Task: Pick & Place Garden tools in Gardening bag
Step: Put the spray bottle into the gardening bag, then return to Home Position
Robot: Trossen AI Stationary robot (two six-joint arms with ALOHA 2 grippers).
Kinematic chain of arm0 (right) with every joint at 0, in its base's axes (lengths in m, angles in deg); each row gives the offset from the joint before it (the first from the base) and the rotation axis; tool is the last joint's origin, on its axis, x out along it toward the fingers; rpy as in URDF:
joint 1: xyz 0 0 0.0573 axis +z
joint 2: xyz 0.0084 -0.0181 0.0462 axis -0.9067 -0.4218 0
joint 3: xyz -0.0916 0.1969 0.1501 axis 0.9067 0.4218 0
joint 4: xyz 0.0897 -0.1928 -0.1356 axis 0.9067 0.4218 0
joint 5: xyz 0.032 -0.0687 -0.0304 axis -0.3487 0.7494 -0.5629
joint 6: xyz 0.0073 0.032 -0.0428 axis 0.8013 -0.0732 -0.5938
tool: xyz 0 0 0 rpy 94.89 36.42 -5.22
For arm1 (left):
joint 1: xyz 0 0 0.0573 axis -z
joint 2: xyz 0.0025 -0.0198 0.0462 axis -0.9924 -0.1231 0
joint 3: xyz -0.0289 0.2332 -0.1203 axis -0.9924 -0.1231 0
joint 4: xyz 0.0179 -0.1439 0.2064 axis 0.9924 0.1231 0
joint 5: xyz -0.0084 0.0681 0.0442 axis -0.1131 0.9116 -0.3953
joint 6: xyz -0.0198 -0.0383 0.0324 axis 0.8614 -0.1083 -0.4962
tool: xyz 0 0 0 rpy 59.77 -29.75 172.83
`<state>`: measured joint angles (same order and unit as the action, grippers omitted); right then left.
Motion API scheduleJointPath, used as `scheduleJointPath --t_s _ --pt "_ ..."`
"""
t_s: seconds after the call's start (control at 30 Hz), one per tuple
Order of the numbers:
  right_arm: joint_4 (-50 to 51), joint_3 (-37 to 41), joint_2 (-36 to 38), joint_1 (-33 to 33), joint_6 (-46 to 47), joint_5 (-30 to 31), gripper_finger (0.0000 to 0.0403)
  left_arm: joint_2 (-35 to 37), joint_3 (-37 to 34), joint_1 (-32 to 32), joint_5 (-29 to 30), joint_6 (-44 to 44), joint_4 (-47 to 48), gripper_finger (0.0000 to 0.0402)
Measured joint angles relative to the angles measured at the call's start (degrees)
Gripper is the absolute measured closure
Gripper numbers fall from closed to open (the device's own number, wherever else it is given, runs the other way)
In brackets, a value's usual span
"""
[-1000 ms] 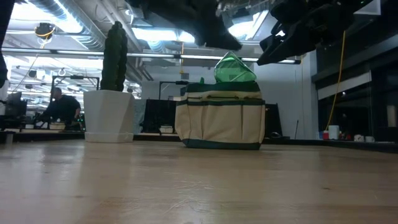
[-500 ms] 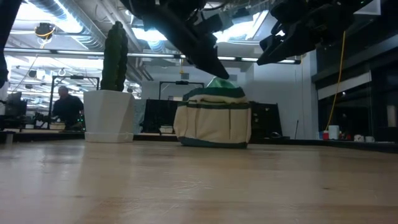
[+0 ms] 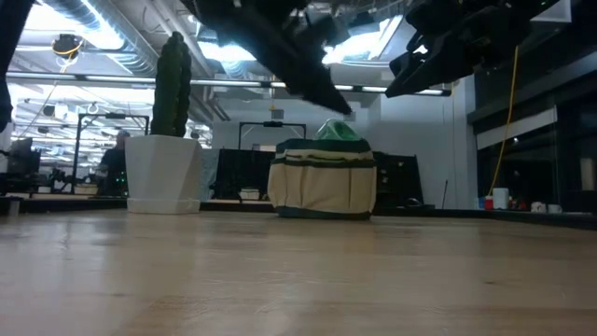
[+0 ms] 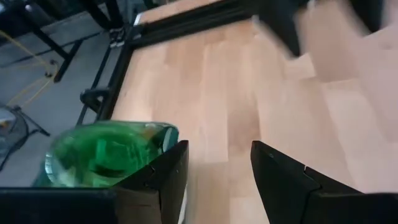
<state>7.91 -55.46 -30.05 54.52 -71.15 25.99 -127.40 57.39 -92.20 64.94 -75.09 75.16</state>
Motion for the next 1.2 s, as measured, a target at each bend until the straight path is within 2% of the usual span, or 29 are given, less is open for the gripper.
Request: scheduleJointPath --t_s 0.17,0.23,0.37,0.5,0.9,1.2 --pt "0.0 0.0 0.0 0.0 0.0 0.0 0.0201 6.6 0.0 1.6 0.2 -1.3 4.5 0.0233" --pt "0.0 0.0 0.0 0.0 0.0 0.0 0.0201 9.6 -1.7 2.1 0.2 -1.0 3.5 0.0238" --pt "0.0 0.0 0.0 0.0 0.0 0.0 0.0201 16.5 -9.5 2.9 0.8 1.6 -1.4 0.0258" --pt "0.0 0.0 0.0 0.0 0.0 0.0 0.0201 23.4 -18.0 4.7 4.7 4.4 -7.7 0.0279" --pt "0.0 0.0 0.0 0.0 0.0 0.0 0.0201 38.9 -35.4 13.7 15.6 12.6 -12.8 0.0335" --pt "0.0 0.0 0.0 0.0 0.0 0.0 0.0201 48.9 -49.3 18.5 18.2 15.4 -25.1 0.0368"
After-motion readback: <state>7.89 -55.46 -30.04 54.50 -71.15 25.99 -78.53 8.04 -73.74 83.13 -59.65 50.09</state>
